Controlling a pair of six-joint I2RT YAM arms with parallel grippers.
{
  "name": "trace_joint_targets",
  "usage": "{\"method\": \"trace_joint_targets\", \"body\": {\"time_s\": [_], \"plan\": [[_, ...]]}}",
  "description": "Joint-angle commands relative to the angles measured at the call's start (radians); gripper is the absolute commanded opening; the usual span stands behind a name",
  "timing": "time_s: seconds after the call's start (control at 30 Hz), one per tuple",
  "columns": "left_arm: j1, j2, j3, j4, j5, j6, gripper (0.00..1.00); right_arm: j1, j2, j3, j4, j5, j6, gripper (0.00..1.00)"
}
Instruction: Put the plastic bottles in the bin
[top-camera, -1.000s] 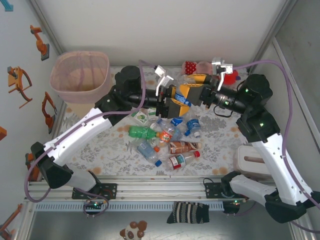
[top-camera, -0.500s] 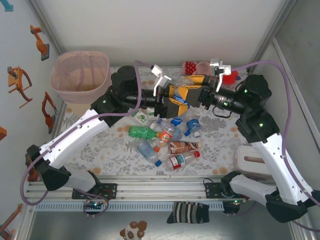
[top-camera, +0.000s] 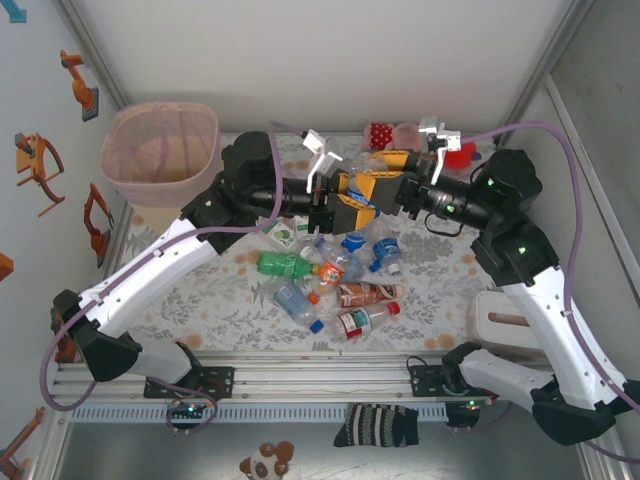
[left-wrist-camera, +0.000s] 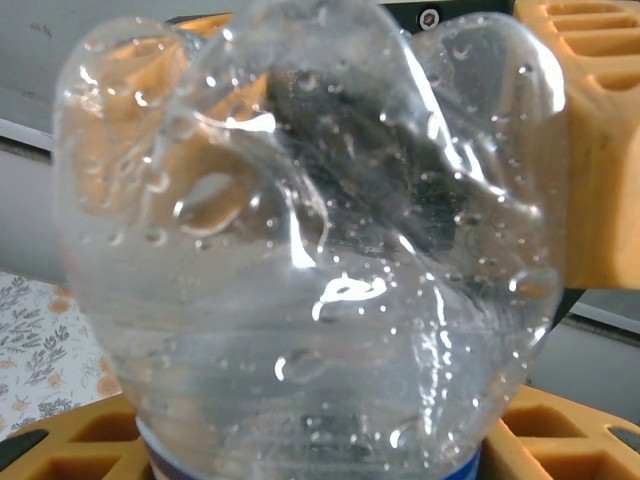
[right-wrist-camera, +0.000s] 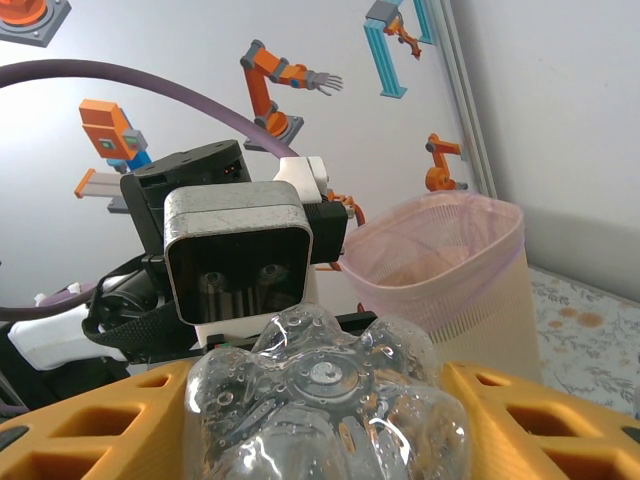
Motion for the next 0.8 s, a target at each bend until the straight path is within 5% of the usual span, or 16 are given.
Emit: {"method": "trace_joint_targets", "body": {"time_s": [0.0,0.17,0.4,0.77], "plan": [[0.0,-0.029,0.019,-0.013,-0.028,0.03,0.52,0.014,-0.018,0.021,-0.016,0.013,-0.023,0.61],[0.001,-0.039,0.026,-0.09,-0.097,0.074,0.51,0.015,-0.034,0.038,-0.082,0.08,-0.059,0.79],[0.033,-0.05,0.088,-0.3,-0.268,0.146,0.52,0.014,-0.072,0.079,-0.206,0.212,-0.133,0.83],[0.324,-0.086,0.216,-0.604,-0.425,0.177,0.51,0.015,-0.092,0.121,-0.357,0.36,-0.204,0.83]]}}
